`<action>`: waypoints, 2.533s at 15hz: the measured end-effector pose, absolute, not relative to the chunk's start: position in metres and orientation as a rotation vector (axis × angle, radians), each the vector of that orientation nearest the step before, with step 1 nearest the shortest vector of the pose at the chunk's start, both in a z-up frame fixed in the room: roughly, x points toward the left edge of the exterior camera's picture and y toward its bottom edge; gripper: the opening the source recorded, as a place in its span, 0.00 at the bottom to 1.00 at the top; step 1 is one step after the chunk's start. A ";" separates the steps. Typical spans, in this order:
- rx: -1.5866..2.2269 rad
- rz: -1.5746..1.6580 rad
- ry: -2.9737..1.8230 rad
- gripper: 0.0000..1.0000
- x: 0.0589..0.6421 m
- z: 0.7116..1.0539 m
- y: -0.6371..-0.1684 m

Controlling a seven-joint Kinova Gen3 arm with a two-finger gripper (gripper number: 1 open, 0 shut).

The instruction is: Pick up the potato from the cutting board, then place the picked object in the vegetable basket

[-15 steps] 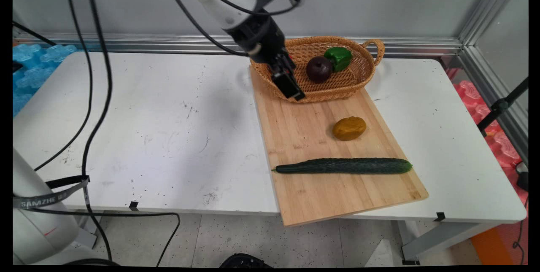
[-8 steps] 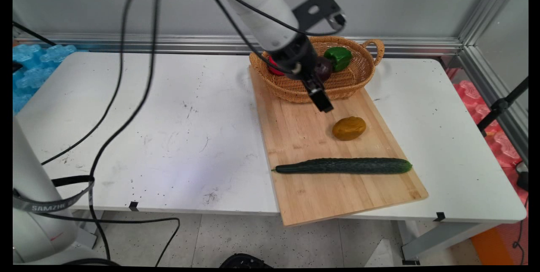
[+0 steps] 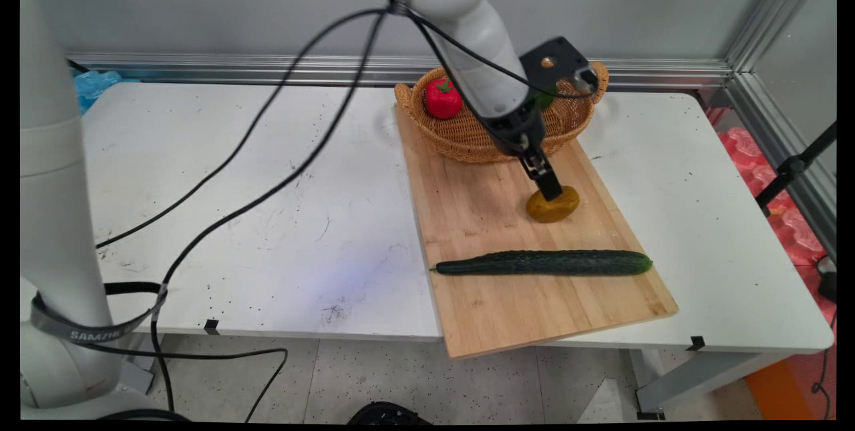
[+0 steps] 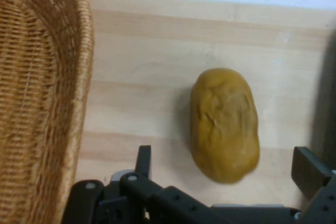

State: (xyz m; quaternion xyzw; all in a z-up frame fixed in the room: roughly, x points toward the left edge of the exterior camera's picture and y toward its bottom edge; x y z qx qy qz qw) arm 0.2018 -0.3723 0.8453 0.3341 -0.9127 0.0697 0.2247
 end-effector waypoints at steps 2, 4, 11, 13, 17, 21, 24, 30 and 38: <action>0.934 0.179 -2.533 1.00 0.191 0.831 -0.381; 0.945 0.162 -2.547 1.00 0.181 0.818 -0.388; 0.949 0.126 -2.575 0.00 0.159 0.788 -0.405; 0.937 0.126 -2.574 0.00 0.158 0.787 -0.406; 0.907 0.130 -2.553 0.00 0.167 0.801 -0.400; 0.875 0.157 -2.518 0.00 0.189 0.843 -0.389; 0.869 0.182 -2.486 0.00 0.210 0.879 -0.382; 0.905 0.241 -2.428 0.00 0.252 0.927 -0.385; 0.894 0.334 -2.396 0.00 0.269 0.934 -0.429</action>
